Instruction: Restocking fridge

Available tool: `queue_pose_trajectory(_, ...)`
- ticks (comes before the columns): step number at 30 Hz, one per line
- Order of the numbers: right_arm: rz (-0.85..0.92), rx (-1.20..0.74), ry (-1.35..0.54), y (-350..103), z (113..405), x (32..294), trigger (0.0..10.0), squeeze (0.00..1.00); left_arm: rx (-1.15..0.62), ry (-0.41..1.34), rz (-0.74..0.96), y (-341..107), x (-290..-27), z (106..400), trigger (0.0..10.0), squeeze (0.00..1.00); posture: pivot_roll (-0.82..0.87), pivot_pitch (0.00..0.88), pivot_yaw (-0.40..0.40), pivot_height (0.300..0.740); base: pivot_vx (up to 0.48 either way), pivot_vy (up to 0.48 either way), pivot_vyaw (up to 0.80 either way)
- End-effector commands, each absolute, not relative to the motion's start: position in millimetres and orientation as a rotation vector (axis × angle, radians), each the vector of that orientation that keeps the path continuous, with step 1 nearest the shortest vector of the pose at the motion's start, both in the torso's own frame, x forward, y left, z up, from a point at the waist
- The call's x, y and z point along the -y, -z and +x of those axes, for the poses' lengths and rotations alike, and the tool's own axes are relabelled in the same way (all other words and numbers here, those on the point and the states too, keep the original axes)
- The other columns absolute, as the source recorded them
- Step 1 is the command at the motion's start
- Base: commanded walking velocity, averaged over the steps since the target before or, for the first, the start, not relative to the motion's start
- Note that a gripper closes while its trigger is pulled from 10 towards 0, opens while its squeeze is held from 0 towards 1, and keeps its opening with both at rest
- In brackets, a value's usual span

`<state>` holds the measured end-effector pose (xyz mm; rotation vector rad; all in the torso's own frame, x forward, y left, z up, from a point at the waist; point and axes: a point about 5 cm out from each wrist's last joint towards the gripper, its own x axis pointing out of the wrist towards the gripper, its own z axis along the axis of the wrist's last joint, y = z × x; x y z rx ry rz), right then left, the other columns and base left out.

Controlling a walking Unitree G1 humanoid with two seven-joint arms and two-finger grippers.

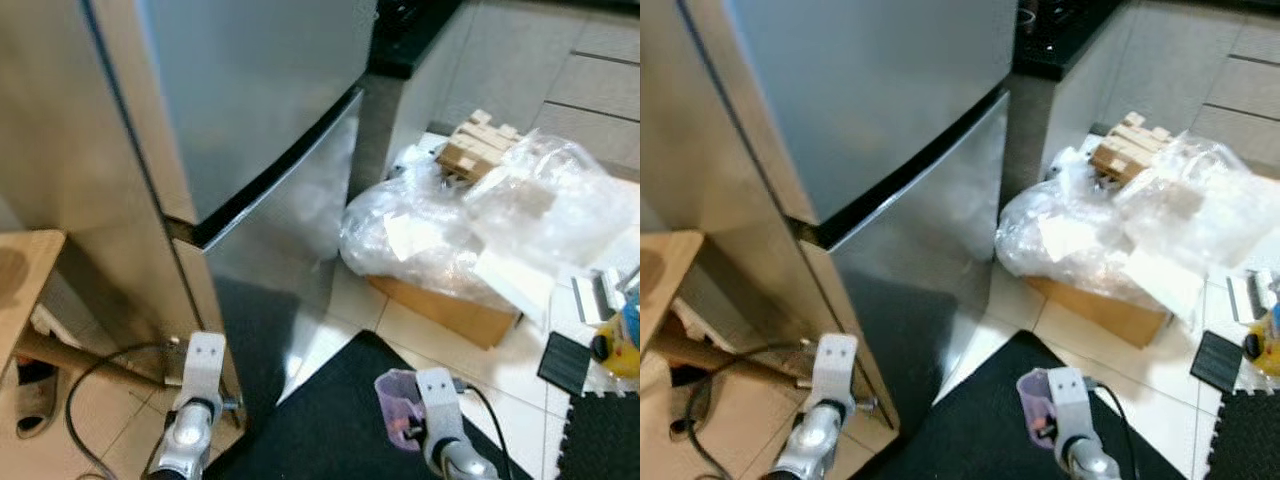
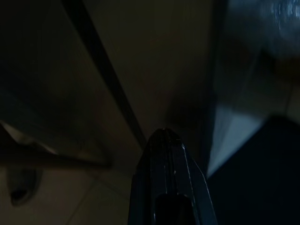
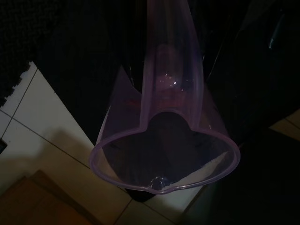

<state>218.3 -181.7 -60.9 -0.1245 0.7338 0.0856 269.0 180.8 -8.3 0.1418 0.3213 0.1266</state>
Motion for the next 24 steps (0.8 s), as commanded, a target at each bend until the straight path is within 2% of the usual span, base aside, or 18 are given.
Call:
queue_pose_trajectory(1,-0.109,-0.737,-0.092,63,216,176,10.0,0.0,-0.303,-0.236,0.145,4,-206,267,10.0,0.0,-0.1,0.039,-0.017,0.74,0.0,0.0,0.0)
queue_pose_trajectory(9,-0.118,-0.722,-0.091,60,220,180,10.0,0.0,-0.236,-0.329,0.105,-16,-238,280,10.0,0.0,-0.12,0.034,-0.013,0.74,0.0,0.0,0.0)
queue_pose_trajectory(10,-0.114,-0.721,-0.078,59,221,182,10.0,0.0,-0.23,-0.306,0.118,-19,-241,282,9.3,0.0,-0.12,0.034,-0.012,0.74,0.0,0.0,0.0)
queue_pose_trajectory(12,-0.11,-0.72,-0.069,59,221,184,10.0,0.0,-0.226,-0.29,0.129,-22,-243,284,9.3,0.0,-0.12,0.034,-0.012,0.74,0.0,0.0,0.0)
queue_pose_trajectory(13,-0.106,-0.719,-0.059,58,221,186,10.0,0.0,-0.226,-0.286,0.111,-24,-247,286,0.0,0.0,-0.12,0.034,-0.012,0.74,0.0,0.0,0.0)
queue_pose_trajectory(17,-0.112,-0.724,-0.058,59,220,188,10.0,0.0,-0.223,-0.255,0.017,-36,-253,299,0.0,0.0,-0.1,0.037,-0.02,0.74,0.0,0.0,0.0)
queue_pose_trajectory(18,-0.112,-0.724,-0.058,59,220,188,10.0,0.0,-0.223,-0.255,0.017,-36,-253,299,0.0,0.0,-0.1,0.037,-0.02,0.74,0.0,0.0,0.0)
queue_pose_trajectory(20,-0.081,-0.727,-0.027,60,219,189,10.0,0.0,-0.197,-0.053,0.103,-51,-237,317,0.0,0.0,-0.1,0.037,-0.024,0.74,0.0,0.0,0.0)
queue_pose_trajectory(23,-0.074,-0.727,-0.021,60,219,189,10.0,0.0,-0.159,-0.016,0.103,-61,-231,325,0.0,0.0,-0.1,0.038,-0.024,0.74,0.0,0.0,0.0)
queue_pose_trajectory(24,-0.079,-0.727,-0.026,59,219,189,10.0,0.0,-0.144,-0.013,0.105,-65,-230,328,0.5,0.0,-0.1,0.039,-0.024,0.74,0.0,0.0,0.0)
